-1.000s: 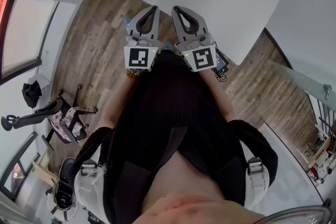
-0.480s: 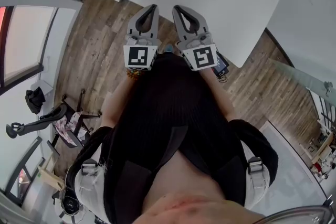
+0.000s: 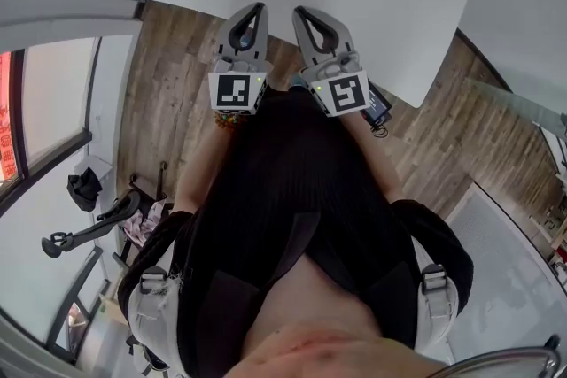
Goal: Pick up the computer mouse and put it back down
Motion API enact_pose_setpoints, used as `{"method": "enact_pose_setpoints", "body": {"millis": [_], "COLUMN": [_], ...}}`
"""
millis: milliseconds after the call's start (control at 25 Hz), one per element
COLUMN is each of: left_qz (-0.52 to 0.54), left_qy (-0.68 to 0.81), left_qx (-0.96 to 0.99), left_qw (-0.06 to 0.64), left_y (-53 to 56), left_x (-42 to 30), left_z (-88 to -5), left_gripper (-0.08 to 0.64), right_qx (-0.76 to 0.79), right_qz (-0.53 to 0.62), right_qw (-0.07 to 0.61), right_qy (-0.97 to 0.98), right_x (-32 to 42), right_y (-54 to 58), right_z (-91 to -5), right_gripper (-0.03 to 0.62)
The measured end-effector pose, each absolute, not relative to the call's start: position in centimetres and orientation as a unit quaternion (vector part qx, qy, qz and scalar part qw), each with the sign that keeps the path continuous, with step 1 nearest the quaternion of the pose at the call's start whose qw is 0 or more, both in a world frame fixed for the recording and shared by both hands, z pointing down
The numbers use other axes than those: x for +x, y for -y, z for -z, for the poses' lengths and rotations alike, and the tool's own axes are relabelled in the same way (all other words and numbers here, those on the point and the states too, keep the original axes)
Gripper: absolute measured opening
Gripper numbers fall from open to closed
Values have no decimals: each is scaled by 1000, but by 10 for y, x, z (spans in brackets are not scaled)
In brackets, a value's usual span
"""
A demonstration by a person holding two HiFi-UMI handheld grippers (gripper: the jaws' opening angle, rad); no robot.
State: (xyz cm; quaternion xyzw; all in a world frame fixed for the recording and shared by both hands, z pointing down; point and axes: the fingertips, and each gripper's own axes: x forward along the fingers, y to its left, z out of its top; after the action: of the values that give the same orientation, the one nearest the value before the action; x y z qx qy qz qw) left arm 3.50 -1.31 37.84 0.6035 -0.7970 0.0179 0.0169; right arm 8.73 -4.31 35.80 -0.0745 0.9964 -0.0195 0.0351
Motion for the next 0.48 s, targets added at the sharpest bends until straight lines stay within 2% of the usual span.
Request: {"method": "enact_pose_setpoints", "body": {"millis": [480], "left_qz": [-28], "left_qy": [741], "left_qx": [670], "left_qw": [19], "left_y": [57], "left_x": [9], "left_z": [-367], "left_gripper": [15], "right_qx": [-162], "right_qz": [29], "right_qw": [35], "right_qy": [-986], "right_x": [67], "right_y": [76], "right_z": [-350], "right_gripper": [29]}}
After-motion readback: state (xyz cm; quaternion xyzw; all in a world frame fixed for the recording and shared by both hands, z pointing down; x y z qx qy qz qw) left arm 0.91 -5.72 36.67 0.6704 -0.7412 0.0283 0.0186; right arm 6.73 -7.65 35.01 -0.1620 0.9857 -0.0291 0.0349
